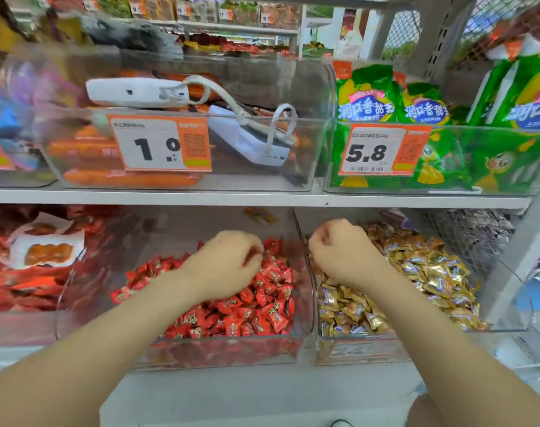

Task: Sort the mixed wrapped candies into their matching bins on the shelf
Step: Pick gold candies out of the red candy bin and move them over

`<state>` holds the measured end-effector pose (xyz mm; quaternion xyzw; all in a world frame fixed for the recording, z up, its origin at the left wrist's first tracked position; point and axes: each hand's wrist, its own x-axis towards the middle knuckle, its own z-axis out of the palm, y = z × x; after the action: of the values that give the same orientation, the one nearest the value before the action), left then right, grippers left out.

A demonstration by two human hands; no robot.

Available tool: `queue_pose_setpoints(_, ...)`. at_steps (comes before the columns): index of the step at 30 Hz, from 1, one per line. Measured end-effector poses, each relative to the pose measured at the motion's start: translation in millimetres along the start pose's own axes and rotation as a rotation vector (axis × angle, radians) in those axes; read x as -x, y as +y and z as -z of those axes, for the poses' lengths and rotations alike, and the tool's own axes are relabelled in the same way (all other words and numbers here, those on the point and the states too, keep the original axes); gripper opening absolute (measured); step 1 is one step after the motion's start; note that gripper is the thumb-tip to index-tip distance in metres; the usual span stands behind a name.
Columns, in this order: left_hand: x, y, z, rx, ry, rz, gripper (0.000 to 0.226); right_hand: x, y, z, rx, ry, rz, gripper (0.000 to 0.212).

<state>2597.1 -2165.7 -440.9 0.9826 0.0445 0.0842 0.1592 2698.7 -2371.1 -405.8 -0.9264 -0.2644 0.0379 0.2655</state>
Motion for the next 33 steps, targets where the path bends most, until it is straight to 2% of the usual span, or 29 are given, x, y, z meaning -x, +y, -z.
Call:
queue_pose_setpoints(3, -44.8, -2.5, -18.5, -0.007, -0.107, 0.040, 0.033, -4.6, 8.9, 0.6, -0.035, -0.090, -0.092, 0.023)
queue_pose_setpoints(6, -72.9, -8.6, -33.4, 0.083, -0.223, 0.031, 0.047, -10.4, 12.8, -1.3, -0.051, -0.085, -0.103, 0.021)
queue_pose_setpoints(9, -83.1, -12.7, -44.5, 0.071, -0.393, -0.029, 0.065, -16.0, 19.1, -2.4, -0.074, -0.094, -0.090, 0.019)
queue_pose_setpoints(13, -92.5, -22.5, -49.8, 0.034, -0.431, -0.065, 0.076, -24.5, 23.6, -2.4, -0.107, -0.128, -0.082, 0.017)
queue_pose_setpoints(16, -91.4, -23.6, -52.0, 0.056, -0.477, -0.066, 0.061, -26.7, 21.1, -5.6, -0.105, -0.168, -0.050, 0.015)
queue_pose_setpoints(20, -81.0, -28.9, -47.2, 0.067, -0.557, -0.096, 0.033, -21.8, 10.9, -7.8, -0.039, -0.118, 0.000, 0.020)
queue_pose_setpoints(24, -59.9, -45.9, -21.6, 0.052, -0.502, -0.055, 0.020, -14.0, 0.9, -7.7, -0.015, -0.047, 0.011, 0.016)
queue_pose_setpoints(26, -42.4, -56.9, -8.1, 0.063, -0.463, -0.054, 0.014, -8.7, -5.8, -12.1, 0.075, -0.015, 0.026, 0.014)
queue_pose_setpoints(28, -25.2, -65.7, 4.7, 0.078, -0.410, -0.039, 0.016, -3.6, -12.7, -17.8, 0.170, 0.058, 0.107, 0.016)
queue_pose_setpoints(30, -9.2, -68.8, 18.1, 0.127, -0.361, -0.024, 0.021, 0.1, -21.8, -23.6, 0.158, 0.121, 0.248, 0.020)
queue_pose_setpoints(33, 13.3, -65.1, 34.3, 0.303, -0.315, -0.032, 0.014, 2.9, -38.6, -35.9, 0.078, 0.071, 0.425, 0.025)
